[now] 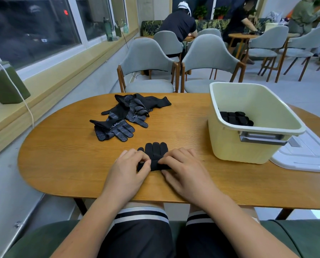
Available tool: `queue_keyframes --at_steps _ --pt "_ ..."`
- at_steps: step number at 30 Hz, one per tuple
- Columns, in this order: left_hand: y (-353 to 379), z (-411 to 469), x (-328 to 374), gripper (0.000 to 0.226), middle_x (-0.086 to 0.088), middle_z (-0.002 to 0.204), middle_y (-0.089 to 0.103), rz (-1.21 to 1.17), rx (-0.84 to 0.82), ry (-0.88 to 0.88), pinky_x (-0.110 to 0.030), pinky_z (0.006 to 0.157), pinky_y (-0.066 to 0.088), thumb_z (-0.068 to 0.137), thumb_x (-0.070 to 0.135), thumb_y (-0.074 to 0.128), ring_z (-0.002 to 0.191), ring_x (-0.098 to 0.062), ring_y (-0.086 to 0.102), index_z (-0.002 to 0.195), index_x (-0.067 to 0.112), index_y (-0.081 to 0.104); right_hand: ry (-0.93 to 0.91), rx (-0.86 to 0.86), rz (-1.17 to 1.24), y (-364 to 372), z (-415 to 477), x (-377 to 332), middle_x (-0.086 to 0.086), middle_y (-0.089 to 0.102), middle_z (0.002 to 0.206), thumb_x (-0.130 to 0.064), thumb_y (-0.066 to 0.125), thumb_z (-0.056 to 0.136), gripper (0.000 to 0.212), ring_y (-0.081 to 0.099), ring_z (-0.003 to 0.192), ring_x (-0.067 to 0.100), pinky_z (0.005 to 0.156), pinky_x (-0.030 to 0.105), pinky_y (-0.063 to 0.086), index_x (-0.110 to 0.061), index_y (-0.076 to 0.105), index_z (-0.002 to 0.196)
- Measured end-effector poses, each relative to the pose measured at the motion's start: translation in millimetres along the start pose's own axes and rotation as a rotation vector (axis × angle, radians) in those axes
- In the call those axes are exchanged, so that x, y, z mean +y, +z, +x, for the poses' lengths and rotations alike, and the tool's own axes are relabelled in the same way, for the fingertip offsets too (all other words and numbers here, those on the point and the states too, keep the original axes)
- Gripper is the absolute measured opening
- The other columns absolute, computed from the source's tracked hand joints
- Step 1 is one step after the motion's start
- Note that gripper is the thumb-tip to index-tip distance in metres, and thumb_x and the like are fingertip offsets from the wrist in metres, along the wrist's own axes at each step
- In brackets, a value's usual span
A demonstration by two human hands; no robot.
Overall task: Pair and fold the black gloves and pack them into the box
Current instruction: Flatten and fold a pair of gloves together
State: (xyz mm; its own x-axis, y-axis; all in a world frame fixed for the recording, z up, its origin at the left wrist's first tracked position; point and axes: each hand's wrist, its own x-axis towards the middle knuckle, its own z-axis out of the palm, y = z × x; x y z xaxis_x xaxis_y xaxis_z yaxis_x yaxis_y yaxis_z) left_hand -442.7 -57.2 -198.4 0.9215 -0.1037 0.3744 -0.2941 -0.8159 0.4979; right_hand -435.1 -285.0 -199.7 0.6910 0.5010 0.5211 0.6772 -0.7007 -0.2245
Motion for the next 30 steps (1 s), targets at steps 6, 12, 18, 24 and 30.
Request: queue_keyframes --at_steps 6,12,18,24,30 --pt "-4.0 -3.3 1.5 0.015 0.019 0.085 0.057 -0.023 -0.049 0.015 -0.026 0.075 0.042 0.1 0.033 0.057 0.096 -0.005 0.052 0.086 0.038 0.061 0.042 -0.033 0.081 0.3 0.1 0.2 -0.016 0.064 0.115 -0.037 0.071 0.097 0.02 0.057 0.11 0.014 0.092 0.042 0.045 -0.031 0.067 0.115" --pt "-4.6 -5.0 4.4 0.01 0.022 0.095 0.057 -0.026 0.004 0.073 -0.026 0.079 0.045 0.103 0.029 0.062 0.099 -0.003 0.052 0.096 0.035 0.066 0.047 -0.019 0.107 2.1 0.1 3.0 -0.014 0.066 0.11 -0.033 0.066 0.105 0.011 0.058 0.106 0.014 0.089 0.04 0.046 -0.03 0.068 0.115" --pt "-5.1 -14.5 4.8 0.012 0.022 0.106 0.062 0.037 0.068 0.261 -0.038 0.086 0.048 0.097 0.025 0.078 0.106 -0.008 0.056 0.108 0.029 0.075 0.095 0.007 0.11 10.6 1.5 7.4 -0.012 0.068 0.109 -0.037 0.057 0.108 0.018 0.061 0.104 0.017 0.088 0.044 0.047 -0.03 0.07 0.117" --pt "-2.1 -9.5 2.6 0.022 0.024 0.104 0.064 0.055 0.063 0.18 -0.038 0.086 0.048 0.09 0.031 0.083 0.105 -0.004 0.056 0.11 0.033 0.076 0.127 0.01 0.039 12.3 2.2 6.0 -0.009 0.066 0.124 -0.041 0.052 0.11 0.032 0.058 0.115 0.019 0.094 0.043 0.046 -0.028 0.072 0.131" --pt "-0.1 -5.8 -0.8 0.027 0.025 0.109 0.065 0.08 0.059 0.127 -0.035 0.09 0.047 0.096 0.037 0.076 0.109 -0.003 0.055 0.122 0.032 0.076 0.068 0.012 0.012 5.6 1.0 2.3 -0.006 0.062 0.139 -0.027 0.063 0.104 0.037 0.057 0.128 0.019 0.103 0.042 0.046 -0.025 0.065 0.141"
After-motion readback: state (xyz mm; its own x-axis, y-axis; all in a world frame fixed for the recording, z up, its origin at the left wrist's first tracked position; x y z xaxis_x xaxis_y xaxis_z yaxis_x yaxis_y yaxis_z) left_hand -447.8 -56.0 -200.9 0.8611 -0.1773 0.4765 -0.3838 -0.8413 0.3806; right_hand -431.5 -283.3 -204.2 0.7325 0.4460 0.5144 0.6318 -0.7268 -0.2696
